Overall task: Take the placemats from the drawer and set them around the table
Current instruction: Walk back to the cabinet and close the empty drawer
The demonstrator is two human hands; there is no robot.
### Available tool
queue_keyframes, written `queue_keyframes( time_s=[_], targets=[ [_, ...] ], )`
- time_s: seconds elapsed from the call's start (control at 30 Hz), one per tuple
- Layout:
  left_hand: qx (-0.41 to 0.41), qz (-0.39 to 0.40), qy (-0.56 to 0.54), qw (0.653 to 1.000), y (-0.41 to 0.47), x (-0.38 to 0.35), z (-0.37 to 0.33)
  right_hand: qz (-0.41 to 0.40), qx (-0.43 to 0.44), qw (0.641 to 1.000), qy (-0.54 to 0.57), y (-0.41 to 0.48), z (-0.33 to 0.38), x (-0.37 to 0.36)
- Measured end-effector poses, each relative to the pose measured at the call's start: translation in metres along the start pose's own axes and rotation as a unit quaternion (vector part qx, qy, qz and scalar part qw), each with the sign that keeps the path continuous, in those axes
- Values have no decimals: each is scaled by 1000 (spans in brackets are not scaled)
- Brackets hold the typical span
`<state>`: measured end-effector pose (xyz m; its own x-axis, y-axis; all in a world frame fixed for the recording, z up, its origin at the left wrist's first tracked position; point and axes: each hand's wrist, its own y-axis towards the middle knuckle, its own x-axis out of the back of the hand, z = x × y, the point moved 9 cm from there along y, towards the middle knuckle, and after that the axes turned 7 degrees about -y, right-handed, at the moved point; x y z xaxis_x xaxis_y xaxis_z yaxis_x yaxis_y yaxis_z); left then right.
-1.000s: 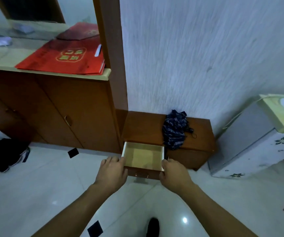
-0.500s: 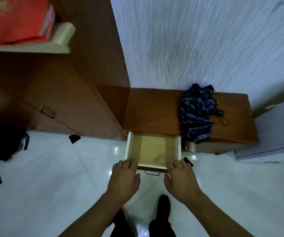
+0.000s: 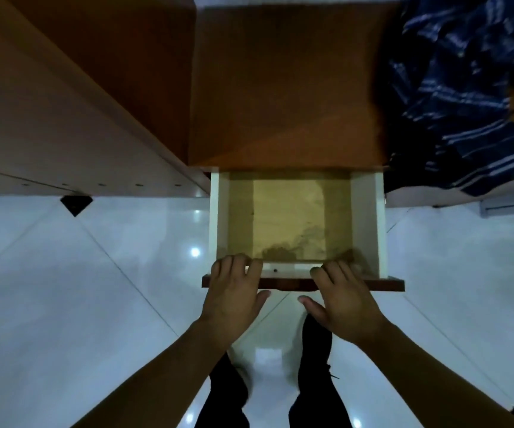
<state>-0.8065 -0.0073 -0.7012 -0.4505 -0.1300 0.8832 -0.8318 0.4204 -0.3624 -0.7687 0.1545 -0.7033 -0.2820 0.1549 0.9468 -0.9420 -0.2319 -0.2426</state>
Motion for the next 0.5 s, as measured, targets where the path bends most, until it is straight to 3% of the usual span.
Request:
queue_keyframes(
  time_s=[0.2,0.4,0.5],
  targets=[
    [-56,-24,-15,998,12,-18,7,-71,15,995,-74,14,-4,-24],
    [-62,-93,-9,994,49,7,8,-171,27,978,-116,40,-20,-8],
    [-63,-117,3,991,71,23,12,-183,20,976,-114,64,-29,3]
  ],
)
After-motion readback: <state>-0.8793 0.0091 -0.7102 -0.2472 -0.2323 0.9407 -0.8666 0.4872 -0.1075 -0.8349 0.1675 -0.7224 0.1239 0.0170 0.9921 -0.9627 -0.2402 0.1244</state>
